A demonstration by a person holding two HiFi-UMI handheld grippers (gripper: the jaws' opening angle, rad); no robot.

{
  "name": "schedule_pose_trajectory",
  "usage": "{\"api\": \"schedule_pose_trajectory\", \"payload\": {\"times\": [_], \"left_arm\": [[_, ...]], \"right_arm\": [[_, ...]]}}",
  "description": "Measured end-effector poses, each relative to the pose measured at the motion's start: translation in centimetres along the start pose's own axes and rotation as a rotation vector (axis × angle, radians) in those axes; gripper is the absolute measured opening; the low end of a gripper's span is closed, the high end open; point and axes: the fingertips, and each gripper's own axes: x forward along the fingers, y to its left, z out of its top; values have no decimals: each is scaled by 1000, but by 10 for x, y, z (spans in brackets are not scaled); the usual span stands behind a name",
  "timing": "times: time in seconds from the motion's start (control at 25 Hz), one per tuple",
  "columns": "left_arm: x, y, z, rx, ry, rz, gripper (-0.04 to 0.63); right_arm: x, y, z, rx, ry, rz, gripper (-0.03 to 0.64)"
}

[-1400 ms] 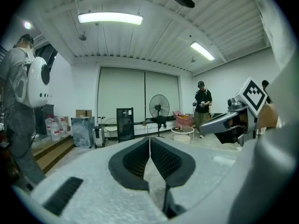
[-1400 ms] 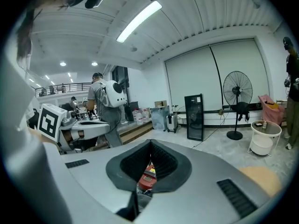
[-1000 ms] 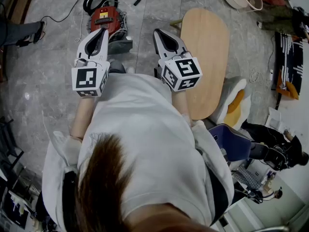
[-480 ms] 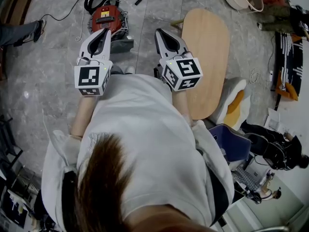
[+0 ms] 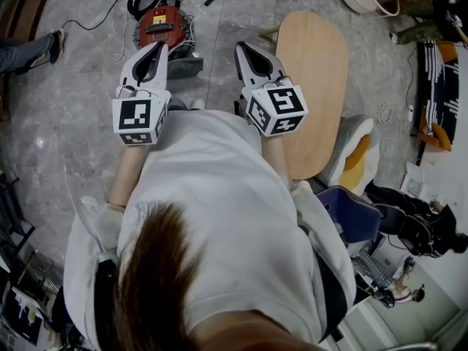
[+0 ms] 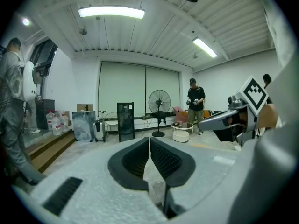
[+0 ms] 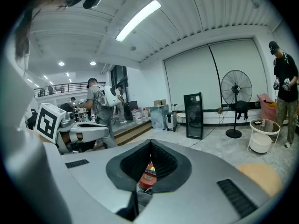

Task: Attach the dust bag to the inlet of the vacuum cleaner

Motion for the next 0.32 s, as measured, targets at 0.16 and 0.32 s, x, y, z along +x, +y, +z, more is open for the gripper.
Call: {"api": "schedule_pose_trajectory", "payload": {"times": [0.16, 0.32], "left_arm": [[-2, 0, -2, -2, 2, 9, 20], [-5, 0, -5, -5, -1, 11, 20]], "right_arm": [[0, 1, 0, -2, -1, 4, 2], [-1, 3, -4, -2, 1, 8, 2]]}}
